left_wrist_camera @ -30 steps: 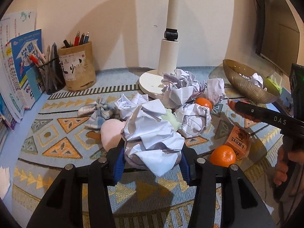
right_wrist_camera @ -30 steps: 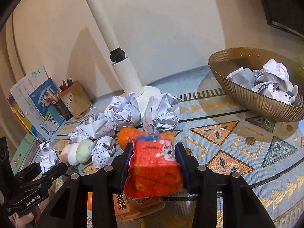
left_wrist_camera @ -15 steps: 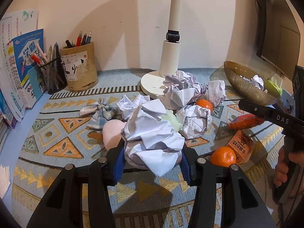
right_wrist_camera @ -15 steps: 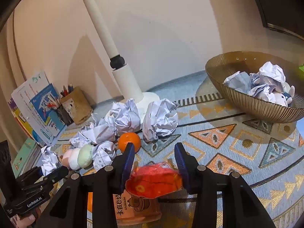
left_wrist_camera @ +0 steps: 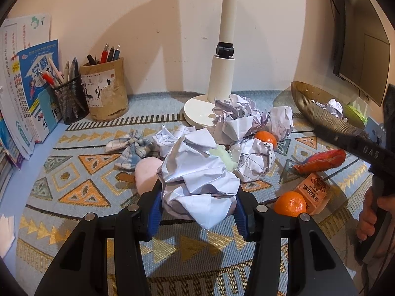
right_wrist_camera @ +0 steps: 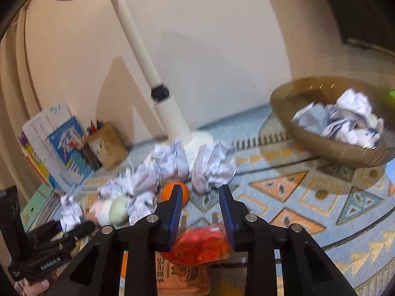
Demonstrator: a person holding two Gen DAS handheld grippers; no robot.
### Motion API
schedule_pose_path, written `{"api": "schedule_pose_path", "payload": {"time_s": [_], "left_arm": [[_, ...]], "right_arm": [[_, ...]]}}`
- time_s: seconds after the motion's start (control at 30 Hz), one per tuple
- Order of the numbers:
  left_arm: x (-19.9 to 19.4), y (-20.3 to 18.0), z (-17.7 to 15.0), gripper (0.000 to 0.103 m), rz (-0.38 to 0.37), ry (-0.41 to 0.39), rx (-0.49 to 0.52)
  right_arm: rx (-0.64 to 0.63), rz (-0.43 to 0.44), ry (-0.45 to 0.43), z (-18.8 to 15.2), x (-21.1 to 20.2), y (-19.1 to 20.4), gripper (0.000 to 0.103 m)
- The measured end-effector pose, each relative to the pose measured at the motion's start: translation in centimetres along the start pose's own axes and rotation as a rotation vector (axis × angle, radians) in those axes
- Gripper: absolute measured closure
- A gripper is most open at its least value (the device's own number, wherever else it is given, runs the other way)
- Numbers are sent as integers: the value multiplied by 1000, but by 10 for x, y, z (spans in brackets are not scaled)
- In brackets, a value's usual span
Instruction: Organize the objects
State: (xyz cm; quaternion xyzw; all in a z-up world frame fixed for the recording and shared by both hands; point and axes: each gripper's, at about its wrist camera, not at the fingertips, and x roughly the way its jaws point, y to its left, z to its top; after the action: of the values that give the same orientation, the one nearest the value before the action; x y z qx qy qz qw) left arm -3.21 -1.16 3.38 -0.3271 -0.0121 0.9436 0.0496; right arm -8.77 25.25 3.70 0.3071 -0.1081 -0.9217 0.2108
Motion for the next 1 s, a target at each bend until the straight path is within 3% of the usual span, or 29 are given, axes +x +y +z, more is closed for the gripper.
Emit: {"api": "schedule_pose_path", "payload": {"time_s": [0.1,0.17,0.23,0.3,0.33,0.37,0.4,0.5,0.63,0.87,1.0], "left_arm": [[1,0,0,56,0,3,1],[1,1,0,56,0,4,-1],[2,1,0,56,-1,6,-2],[3,2,0,56,-1,10,-4],[3,2,-1,56,-1,11,-6],[3,2,-1,56,-1,11,-8],[3,2,-1,56,-2,11,-9],[3,3,-1,56,0,6,-13],[2,2,-1,55,1,3,-12],[2,0,-2,56,8,-5,-1],[-7,-6,-3,56,-19,-52,33]], "right_arm": [[-35,-50,116,-3,17,2,69],[-82,-120,162,-4,24,6,28],[-123,-185,194,-6,28,7,19],[-125,-160,213,-8,30,6,24],[-110,-148,243,-11,33,3,46],[-95,-143,261,-12,35,1,60],[-89,-140,250,-12,33,0,66],[-44,-103,239,-13,29,-7,68],[70,-44,157,-6,17,-23,68],[101,-1,101,-2,11,-19,68],[129,74,65,5,4,-16,68]]}}
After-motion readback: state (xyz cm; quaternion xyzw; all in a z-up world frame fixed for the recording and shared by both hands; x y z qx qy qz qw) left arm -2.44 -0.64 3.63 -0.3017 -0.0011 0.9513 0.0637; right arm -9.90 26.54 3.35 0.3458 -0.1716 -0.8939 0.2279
